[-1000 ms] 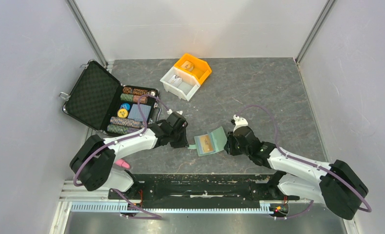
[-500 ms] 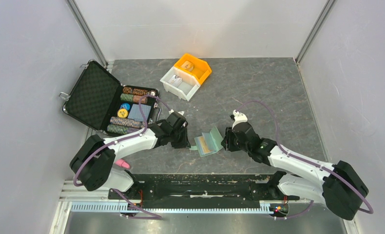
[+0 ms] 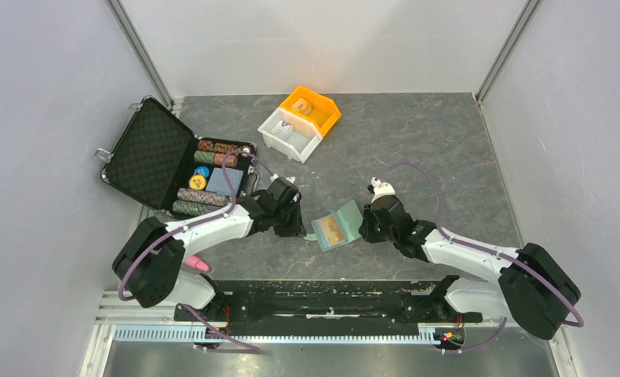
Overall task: Take the credit cards out of the card holder
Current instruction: Remove the credit card from the card holder.
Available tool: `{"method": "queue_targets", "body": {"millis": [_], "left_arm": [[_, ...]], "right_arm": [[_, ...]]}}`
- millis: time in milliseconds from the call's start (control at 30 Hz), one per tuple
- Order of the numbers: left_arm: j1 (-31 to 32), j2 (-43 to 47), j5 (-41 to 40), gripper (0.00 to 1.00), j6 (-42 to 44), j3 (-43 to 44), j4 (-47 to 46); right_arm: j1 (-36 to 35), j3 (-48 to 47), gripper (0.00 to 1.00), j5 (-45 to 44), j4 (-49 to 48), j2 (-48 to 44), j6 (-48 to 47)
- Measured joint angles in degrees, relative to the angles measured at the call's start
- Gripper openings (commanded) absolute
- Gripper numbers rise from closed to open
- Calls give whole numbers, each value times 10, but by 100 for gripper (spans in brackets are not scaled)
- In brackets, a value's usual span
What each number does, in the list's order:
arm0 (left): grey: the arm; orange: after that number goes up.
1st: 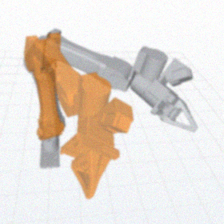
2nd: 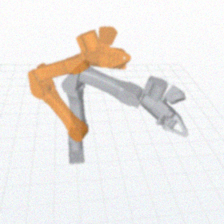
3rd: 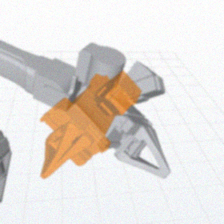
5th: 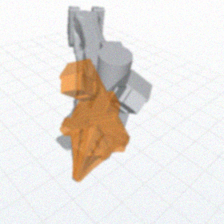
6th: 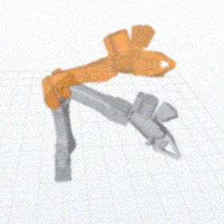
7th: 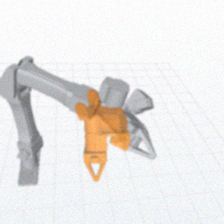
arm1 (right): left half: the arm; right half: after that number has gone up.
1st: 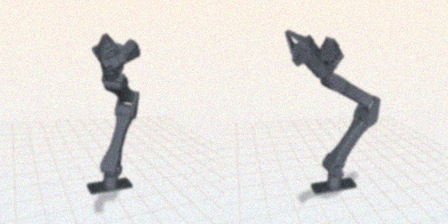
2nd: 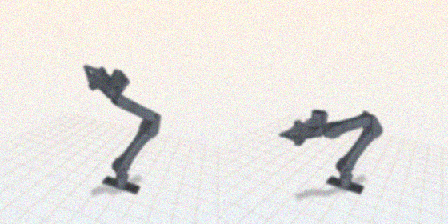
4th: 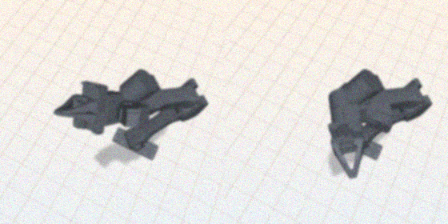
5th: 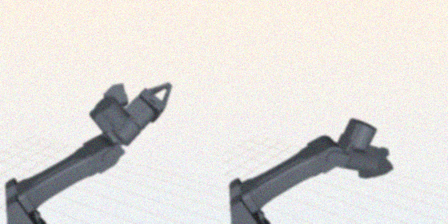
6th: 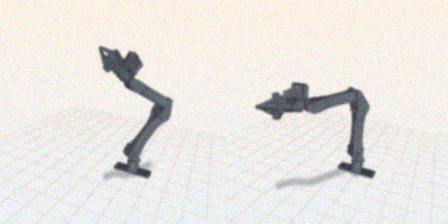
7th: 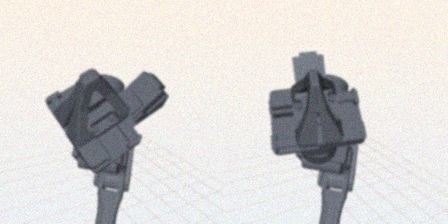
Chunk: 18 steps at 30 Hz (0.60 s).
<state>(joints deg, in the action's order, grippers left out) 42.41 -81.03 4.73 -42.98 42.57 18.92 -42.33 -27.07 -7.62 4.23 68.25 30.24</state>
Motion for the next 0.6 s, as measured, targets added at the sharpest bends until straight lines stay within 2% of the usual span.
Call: {"method": "queue_targets", "body": {"millis": [100,300,433,600], "left_arm": [[-2,0,-1,32,7,14,13],[-3,0,-3,38,21,59,38],[-3,0,-1,38,24,85,43],[-3,-20,18,32,24,103,31]], "right_arm": [[1,14,1,9,-22,-3,2],[2,42,0,30,-54,-15,14],[2,58,0,48,-74,-17,29],[2,78,0,59,-85,-31,44]]}}
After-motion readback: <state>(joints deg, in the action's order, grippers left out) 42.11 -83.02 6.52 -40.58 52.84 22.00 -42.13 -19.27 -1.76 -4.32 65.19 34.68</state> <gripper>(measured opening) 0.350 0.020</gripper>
